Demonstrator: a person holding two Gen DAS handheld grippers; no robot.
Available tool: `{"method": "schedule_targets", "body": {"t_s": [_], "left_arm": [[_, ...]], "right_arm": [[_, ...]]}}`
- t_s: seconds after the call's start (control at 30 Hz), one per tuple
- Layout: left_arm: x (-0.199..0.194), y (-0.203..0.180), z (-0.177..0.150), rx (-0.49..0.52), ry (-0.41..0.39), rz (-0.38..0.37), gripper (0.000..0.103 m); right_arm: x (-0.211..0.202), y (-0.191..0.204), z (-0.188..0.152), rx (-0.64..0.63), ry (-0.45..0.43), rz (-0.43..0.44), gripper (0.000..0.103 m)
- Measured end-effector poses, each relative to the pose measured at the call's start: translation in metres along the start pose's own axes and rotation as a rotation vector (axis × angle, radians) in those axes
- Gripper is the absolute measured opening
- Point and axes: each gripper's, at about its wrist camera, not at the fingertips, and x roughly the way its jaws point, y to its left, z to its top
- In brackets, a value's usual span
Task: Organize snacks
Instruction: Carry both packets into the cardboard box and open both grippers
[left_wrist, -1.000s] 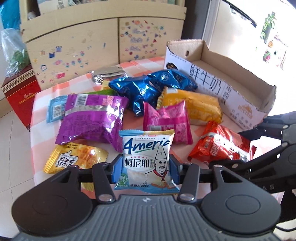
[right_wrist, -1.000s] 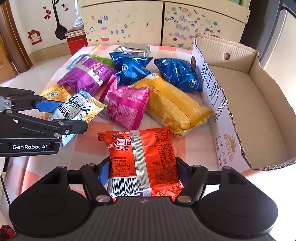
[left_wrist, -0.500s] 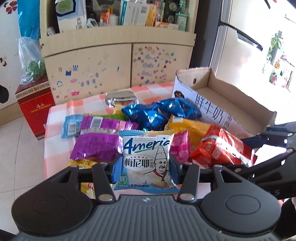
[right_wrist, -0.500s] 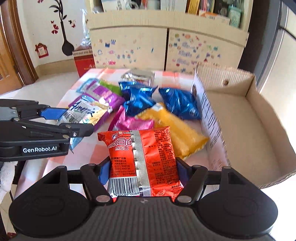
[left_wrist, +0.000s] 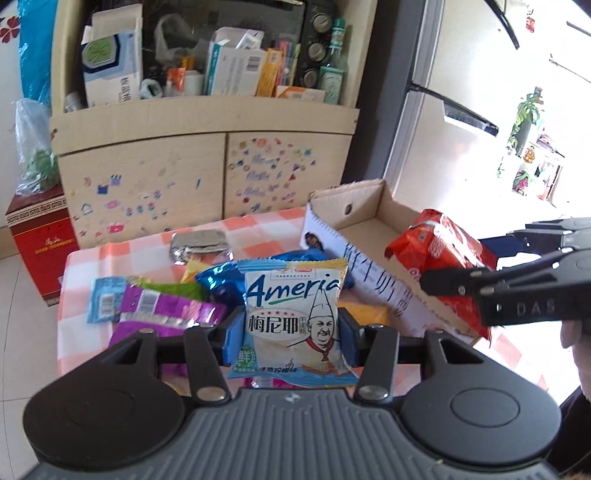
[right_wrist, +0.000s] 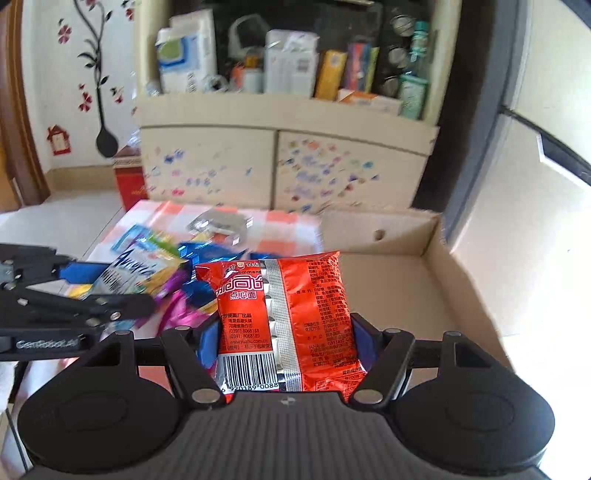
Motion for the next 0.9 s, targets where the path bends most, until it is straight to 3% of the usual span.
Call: {"method": "schedule_targets", "body": {"t_s": [0.4, 0.8, 0.9], "left_arm": [[0.041, -0.061, 0.039, 0.048, -0.013, -0.119, 0.050], [0.109, -0.123, 0.044, 0.091, 0.075, -0.179, 0.051], [0.117, -0.128, 0.044, 0.086, 0.082, -0.180, 0.070]], "right_arm": [[-0.004, -0.079, 0.002, 0.309, -0.032, -0.075, 0.075], [0.007, -0.126, -0.005, 0.579, -0.020, -0.097, 0.076], [0.006, -0.127, -0.002, 0.576, -0.034, -0.130, 0.086]]}}
